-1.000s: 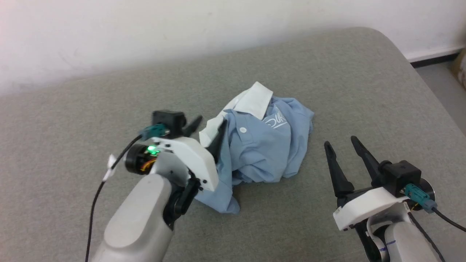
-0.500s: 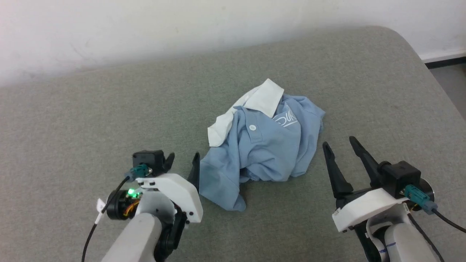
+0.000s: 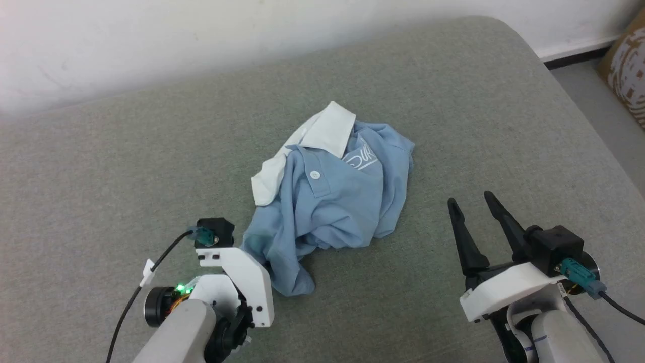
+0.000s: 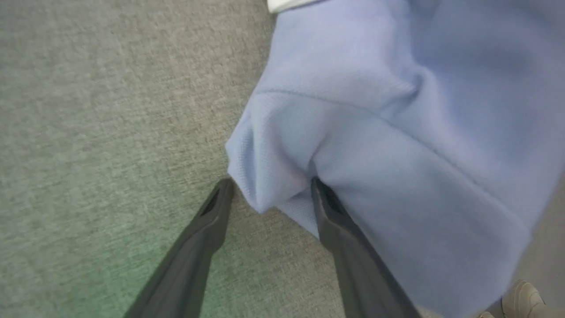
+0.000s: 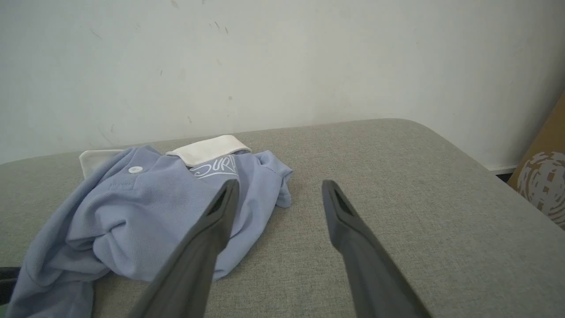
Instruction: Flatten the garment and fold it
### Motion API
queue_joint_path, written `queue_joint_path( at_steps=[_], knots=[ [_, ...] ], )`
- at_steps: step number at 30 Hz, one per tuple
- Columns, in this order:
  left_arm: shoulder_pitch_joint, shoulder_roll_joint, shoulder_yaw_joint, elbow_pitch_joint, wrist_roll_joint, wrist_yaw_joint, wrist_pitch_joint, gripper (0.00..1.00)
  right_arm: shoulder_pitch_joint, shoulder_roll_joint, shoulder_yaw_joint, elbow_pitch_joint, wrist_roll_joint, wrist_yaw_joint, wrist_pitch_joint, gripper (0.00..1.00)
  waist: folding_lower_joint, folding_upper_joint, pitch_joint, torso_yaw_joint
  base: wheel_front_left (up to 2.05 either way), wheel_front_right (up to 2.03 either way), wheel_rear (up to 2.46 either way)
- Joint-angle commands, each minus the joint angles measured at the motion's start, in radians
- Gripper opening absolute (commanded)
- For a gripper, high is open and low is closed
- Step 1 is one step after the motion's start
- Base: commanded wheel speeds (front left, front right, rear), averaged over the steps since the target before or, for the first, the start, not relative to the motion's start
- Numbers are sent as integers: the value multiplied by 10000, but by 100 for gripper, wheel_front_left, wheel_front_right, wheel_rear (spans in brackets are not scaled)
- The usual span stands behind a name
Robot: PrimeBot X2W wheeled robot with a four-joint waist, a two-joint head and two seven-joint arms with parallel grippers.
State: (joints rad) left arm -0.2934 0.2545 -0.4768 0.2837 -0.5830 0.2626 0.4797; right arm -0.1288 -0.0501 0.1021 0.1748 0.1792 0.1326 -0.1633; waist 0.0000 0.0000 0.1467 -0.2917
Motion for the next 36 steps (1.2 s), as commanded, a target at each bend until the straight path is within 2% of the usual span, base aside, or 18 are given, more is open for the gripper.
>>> queue_joint_path(
  at_steps=[1,3,10,16,22,26,27,28,30,36],
  knots=[
    [288,-100,-163,27,-148,-177,53,0,-115,-1,-20,31,82,-19,-70,100,0,0,40,-56,0,0,0],
    [308,-100,-9,-277,-75,-135,-500,0,-104,-1,-76,75,88,-19,-99,100,0,0,17,4,0,0,0],
    [417,-105,1132,-970,321,391,-3534,0,-116,-1,-150,74,20,-19,-117,100,0,0,-126,641,0,0,0],
    [937,312,2180,-1573,424,1023,-4867,0,-110,-1,-171,-55,-62,-19,-23,100,0,0,-144,1322,0,0,0],
    [1968,759,2977,-2011,193,1647,-4813,0,-63,-1,-222,-136,-142,-19,105,100,0,0,-134,1886,0,0,0],
    [2730,961,2927,-1828,-121,1880,-3714,0,-38,-1,-229,-111,-208,-19,279,100,0,0,-167,2135,0,0,0],
    [2896,954,2864,-1749,-265,1901,-3344,27,-28,-1,-246,-101,-215,-19,364,100,0,0,-170,2196,0,0,0],
    [3033,939,2778,-1683,-407,1870,-3015,98,-17,-1,-285,-85,-227,-19,468,100,0,0,-164,2256,0,0,0],
    [3138,839,2745,-1702,-631,1739,-2863,100,14,-1,-387,-58,-250,-19,652,100,0,0,-178,2383,0,0,0],
    [3081,268,3052,-1801,-771,1284,-4506,100,-49,-1,-913,-75,-332,-19,982,100,0,0,-227,2747,0,0,0]
  ],
)
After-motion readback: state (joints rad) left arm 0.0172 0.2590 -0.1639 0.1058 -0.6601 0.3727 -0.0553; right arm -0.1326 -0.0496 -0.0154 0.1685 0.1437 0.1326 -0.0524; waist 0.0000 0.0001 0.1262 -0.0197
